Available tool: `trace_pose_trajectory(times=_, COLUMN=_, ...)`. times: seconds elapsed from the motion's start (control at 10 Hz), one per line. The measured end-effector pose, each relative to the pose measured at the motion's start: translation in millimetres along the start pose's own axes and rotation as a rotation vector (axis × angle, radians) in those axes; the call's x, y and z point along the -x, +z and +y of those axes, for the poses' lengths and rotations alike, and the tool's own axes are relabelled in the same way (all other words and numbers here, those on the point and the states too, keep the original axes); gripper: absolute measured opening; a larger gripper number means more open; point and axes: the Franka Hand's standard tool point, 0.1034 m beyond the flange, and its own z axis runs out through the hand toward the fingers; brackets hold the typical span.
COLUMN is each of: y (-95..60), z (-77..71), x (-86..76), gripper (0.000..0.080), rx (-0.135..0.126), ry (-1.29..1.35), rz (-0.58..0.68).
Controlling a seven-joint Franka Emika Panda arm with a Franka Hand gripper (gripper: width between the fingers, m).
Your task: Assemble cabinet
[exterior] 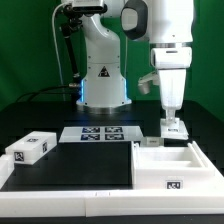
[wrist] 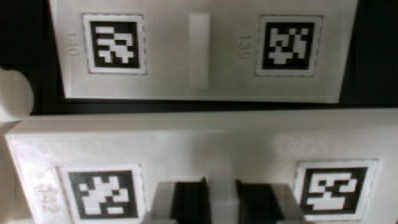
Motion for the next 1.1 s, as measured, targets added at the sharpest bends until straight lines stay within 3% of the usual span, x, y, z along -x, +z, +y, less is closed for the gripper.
trace_pose_trajectory(times=0.5, y=5.1, z=21.8, x=0.0, gripper=0.0068, rx=0.005, ry=0.019, rz=0.008)
trace_pose_trajectory(times=0.9, y=4.7, z=23.4, x=0.3, gripper=0.0068, rx=0.006, ry=0.021, rz=0.007)
trace_pose_trajectory(times=1.1, y=2.3, z=33.5, x=0.3, gripper=0.0068, rx=0.010, ry=0.028, rz=0.006)
